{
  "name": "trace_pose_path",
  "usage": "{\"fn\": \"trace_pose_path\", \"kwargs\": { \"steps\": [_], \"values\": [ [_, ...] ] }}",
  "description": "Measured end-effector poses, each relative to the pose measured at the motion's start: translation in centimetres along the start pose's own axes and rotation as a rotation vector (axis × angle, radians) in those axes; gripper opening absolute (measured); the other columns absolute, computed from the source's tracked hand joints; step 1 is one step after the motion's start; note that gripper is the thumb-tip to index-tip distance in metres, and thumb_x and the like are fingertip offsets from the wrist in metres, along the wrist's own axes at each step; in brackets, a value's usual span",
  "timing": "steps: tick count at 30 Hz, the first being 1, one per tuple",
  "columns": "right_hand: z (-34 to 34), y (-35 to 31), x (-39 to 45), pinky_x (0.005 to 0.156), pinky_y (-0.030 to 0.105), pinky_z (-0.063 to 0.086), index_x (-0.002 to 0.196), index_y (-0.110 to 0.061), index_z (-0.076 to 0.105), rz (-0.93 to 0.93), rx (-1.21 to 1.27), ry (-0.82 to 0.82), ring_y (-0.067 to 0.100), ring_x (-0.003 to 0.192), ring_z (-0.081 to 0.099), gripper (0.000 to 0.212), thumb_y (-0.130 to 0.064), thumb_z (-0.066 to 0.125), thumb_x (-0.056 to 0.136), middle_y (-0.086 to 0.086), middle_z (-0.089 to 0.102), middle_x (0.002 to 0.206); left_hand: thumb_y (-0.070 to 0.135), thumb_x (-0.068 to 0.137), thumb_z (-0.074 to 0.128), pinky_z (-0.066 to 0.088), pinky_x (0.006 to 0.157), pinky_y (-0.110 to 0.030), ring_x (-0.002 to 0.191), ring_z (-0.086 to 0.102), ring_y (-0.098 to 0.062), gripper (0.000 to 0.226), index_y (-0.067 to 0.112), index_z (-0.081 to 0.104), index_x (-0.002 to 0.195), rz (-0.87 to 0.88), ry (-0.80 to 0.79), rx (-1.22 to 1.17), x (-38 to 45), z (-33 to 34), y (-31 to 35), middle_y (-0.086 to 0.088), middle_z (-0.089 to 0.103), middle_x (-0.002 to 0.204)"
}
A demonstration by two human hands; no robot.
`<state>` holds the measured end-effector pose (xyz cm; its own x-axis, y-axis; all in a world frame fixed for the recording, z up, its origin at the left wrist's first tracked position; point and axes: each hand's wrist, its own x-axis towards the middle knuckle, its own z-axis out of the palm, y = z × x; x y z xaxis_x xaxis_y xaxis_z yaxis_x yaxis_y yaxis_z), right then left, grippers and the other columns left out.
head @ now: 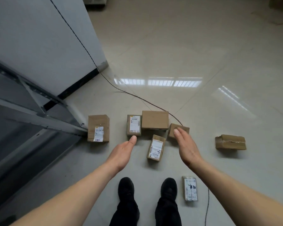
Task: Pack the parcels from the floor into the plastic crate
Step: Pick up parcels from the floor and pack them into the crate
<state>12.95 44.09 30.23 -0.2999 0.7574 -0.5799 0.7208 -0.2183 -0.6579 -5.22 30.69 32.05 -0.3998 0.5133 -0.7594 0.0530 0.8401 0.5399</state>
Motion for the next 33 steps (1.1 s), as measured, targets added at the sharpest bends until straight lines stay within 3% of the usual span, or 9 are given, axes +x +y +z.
{"fn": "trace_pose_path", "kwargs": {
  "steps": [3, 7, 10, 14, 22, 26, 29, 30, 33],
  "values": [
    [2.1, 3.4, 4.6, 0.112, 0.034, 0.027, 0.152, -0.019, 0.038, 0.014, -0.045, -0.050, 0.021, 0.142, 0.037, 0.060, -0.051, 0.038, 0.101, 0.003, 0.041, 0.155, 0.060, 0.097, 0.030, 0.031, 0.103, -0.028, 0.131, 0.046, -0.021, 0.064, 0.015, 0.056, 0.135, -0.078, -0.013, -0.070, 5.0, 3.5, -3.1, -0.003, 0.053, 0.141],
    [5.6, 9.1, 11.7, 0.113, 0.037, 0.029, 0.152, -0.023, 0.037, 0.018, -0.145, -0.112, 0.022, 0.142, 0.038, 0.063, -0.057, 0.037, 0.100, 0.000, 0.041, 0.156, 0.061, 0.097, 0.028, 0.033, 0.113, -0.044, 0.134, 0.044, -0.025, 0.067, 0.015, 0.052, 0.139, -0.190, -0.017, -0.184, 12.4, 8.9, -7.9, -0.004, 0.049, 0.145],
    [8.4, 13.5, 16.5, 0.114, 0.038, 0.029, 0.152, -0.024, 0.038, 0.035, -0.189, -0.159, 0.021, 0.142, 0.038, 0.064, -0.059, 0.040, 0.098, -0.001, 0.041, 0.156, 0.063, 0.097, 0.027, 0.034, 0.112, -0.048, 0.132, 0.045, -0.027, 0.068, 0.015, 0.053, 0.137, -0.281, 0.002, -0.271, 17.6, 12.8, -11.5, -0.005, 0.049, 0.144],
    [12.0, 18.6, 22.1, 0.116, 0.042, 0.031, 0.151, -0.023, 0.039, 0.032, -0.249, -0.224, 0.023, 0.142, 0.039, 0.068, -0.060, 0.046, 0.095, 0.000, 0.042, 0.155, 0.068, 0.094, 0.029, 0.041, 0.096, -0.045, 0.127, 0.045, -0.029, 0.069, 0.020, 0.052, 0.138, -0.441, -0.002, -0.452, 23.6, 17.1, -15.5, -0.002, 0.047, 0.142],
    [17.1, 24.7, 29.5, 0.112, 0.040, 0.033, 0.152, -0.023, 0.037, 0.013, -0.360, -0.283, 0.025, 0.140, 0.042, 0.068, -0.055, 0.052, 0.095, 0.001, 0.043, 0.155, 0.077, 0.088, 0.028, 0.021, 0.115, -0.060, 0.143, 0.027, -0.041, 0.083, 0.027, 0.023, 0.154, -0.692, -0.170, -0.702, 30.9, 23.6, -20.2, -0.011, 0.025, 0.160],
    [18.4, 26.5, 29.5, 0.107, 0.038, 0.039, 0.148, -0.022, 0.044, 0.022, -0.411, -0.241, 0.026, 0.131, 0.050, 0.065, -0.054, 0.054, 0.093, 0.004, 0.053, 0.146, 0.073, 0.091, 0.028, 0.027, 0.109, -0.056, 0.138, 0.039, -0.032, 0.068, 0.032, 0.036, 0.146, -0.618, -0.145, -0.823, 32.0, 25.1, -20.4, -0.009, 0.044, 0.149],
    [18.3, 28.3, 27.6, 0.098, 0.038, 0.043, 0.143, -0.020, 0.048, 0.137, -0.401, -0.140, 0.030, 0.120, 0.056, 0.061, -0.054, 0.052, 0.093, 0.009, 0.060, 0.134, 0.058, 0.098, 0.036, 0.043, 0.084, -0.040, 0.109, 0.060, -0.018, 0.040, 0.028, 0.059, 0.110, -0.429, 0.164, -0.805, 32.4, 24.3, -21.0, 0.010, 0.069, 0.110],
    [18.3, 29.0, 26.8, 0.097, 0.039, 0.042, 0.144, -0.018, 0.047, 0.202, -0.366, -0.124, 0.031, 0.118, 0.057, 0.062, -0.054, 0.050, 0.094, 0.010, 0.062, 0.131, 0.054, 0.099, 0.037, 0.043, 0.089, -0.041, 0.108, 0.059, -0.016, 0.035, 0.028, 0.058, 0.108, -0.399, 0.229, -0.774, 32.6, 23.8, -21.5, 0.014, 0.066, 0.106],
    [18.5, 30.8, 25.1, 0.101, 0.039, 0.039, 0.150, -0.014, 0.038, 0.347, -0.262, -0.128, 0.030, 0.122, 0.054, 0.066, -0.053, 0.045, 0.097, 0.010, 0.059, 0.135, 0.057, 0.097, 0.038, 0.028, 0.115, -0.049, 0.133, 0.041, -0.019, 0.052, 0.031, 0.042, 0.142, -0.387, 0.203, -0.665, 32.9, 22.5, -22.9, 0.009, 0.045, 0.145]
  ]
}}
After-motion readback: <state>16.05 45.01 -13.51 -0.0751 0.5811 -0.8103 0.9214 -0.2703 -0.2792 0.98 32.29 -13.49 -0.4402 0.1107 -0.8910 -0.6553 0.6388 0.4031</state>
